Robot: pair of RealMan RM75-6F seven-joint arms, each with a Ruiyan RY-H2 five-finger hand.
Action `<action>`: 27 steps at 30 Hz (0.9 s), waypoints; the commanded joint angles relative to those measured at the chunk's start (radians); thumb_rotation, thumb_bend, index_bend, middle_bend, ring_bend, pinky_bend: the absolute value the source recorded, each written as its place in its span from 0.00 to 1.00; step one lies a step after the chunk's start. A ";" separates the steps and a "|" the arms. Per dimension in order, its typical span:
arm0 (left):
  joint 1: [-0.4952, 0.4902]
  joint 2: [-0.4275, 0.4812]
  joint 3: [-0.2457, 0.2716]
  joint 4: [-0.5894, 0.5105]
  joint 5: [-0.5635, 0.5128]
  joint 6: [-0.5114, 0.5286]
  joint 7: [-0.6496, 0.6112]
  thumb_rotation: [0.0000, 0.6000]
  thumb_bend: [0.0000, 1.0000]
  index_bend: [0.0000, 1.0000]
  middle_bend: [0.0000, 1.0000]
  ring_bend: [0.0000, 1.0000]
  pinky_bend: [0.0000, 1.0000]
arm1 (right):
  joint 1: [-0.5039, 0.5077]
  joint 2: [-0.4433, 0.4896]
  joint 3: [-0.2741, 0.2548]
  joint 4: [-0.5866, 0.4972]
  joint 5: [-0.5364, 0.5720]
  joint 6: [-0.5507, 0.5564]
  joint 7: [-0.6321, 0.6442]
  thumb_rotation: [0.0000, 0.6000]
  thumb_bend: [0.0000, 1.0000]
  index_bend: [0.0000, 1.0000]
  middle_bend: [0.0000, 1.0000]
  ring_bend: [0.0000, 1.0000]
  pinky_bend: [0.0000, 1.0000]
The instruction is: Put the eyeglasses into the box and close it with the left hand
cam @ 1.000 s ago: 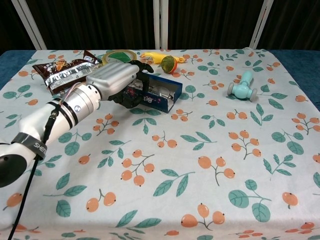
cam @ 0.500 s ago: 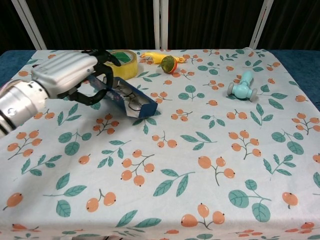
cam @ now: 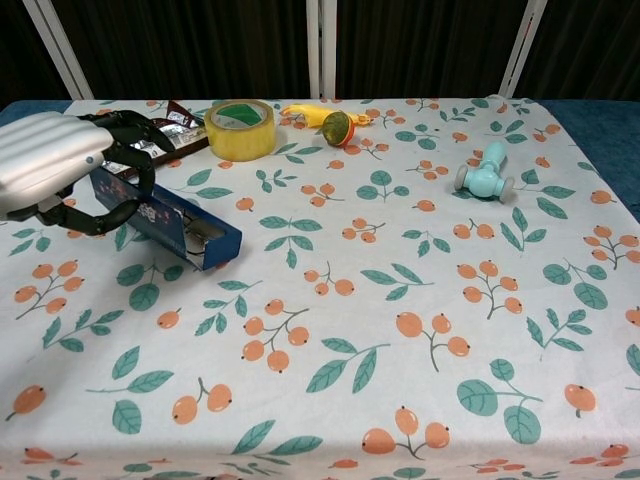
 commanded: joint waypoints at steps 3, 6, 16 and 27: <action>-0.042 -0.021 -0.023 0.020 -0.006 -0.074 0.033 1.00 0.48 0.72 0.18 0.07 0.19 | -0.001 0.003 0.000 0.000 0.004 0.000 0.001 1.00 0.32 0.00 0.00 0.00 0.00; -0.062 -0.028 -0.041 0.023 -0.016 -0.104 0.053 1.00 0.48 0.72 0.18 0.07 0.19 | -0.002 0.004 0.000 0.004 0.008 -0.001 0.007 1.00 0.32 0.00 0.00 0.00 0.00; -0.118 -0.054 -0.068 0.060 -0.048 -0.207 0.106 1.00 0.48 0.72 0.18 0.07 0.19 | -0.001 -0.006 -0.006 0.036 0.017 -0.020 0.036 1.00 0.32 0.00 0.00 0.00 0.00; -0.133 -0.066 -0.063 0.094 -0.028 -0.211 0.079 1.00 0.38 0.23 0.14 0.07 0.19 | 0.000 -0.010 -0.003 0.051 0.025 -0.027 0.048 1.00 0.33 0.00 0.00 0.00 0.00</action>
